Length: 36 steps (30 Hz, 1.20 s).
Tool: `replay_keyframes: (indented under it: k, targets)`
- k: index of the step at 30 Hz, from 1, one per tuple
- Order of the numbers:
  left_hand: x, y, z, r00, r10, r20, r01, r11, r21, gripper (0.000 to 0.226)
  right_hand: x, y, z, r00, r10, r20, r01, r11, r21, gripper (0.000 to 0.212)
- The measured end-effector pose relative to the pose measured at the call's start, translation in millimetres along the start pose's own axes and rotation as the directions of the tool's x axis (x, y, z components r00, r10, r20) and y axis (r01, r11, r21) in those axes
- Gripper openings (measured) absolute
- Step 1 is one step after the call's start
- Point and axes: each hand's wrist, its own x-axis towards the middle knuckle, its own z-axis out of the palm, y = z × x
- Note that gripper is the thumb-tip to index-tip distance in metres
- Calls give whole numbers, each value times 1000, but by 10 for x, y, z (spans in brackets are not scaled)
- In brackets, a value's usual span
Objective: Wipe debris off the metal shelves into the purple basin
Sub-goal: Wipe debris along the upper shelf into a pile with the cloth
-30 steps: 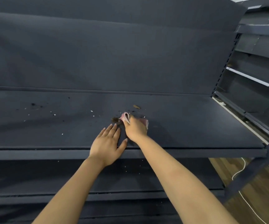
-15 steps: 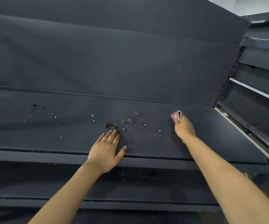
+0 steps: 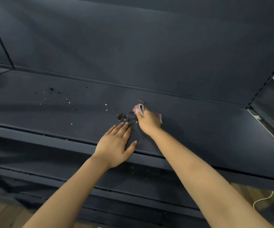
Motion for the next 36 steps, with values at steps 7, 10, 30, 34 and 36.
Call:
replay_keyframes:
  k: [7,10,30,34,36]
  targets:
    - [-4,4,-76,1000,-28,-8,27,996,-87,94,158,86,-19,998,62,-23,-49,927,371,41]
    - [-2,-76,-119,998,-51,-48,46,994,-97,112,262,352,-296,987,114,-114,-61,918,391,41]
    - [-128,-398,-150,970,-238,42,240,969,-62,109,828,209,-183,984,129,122,-167,911,378,42]
    - [-127,-406,-161,973,-227,49,230,971,-68,99,743,-92,61,970,-76,232,-10,937,349,63]
    - [-126,-414,-147,974,-221,46,224,973,-57,98,819,-66,302,941,-169,293,63,939,339,77]
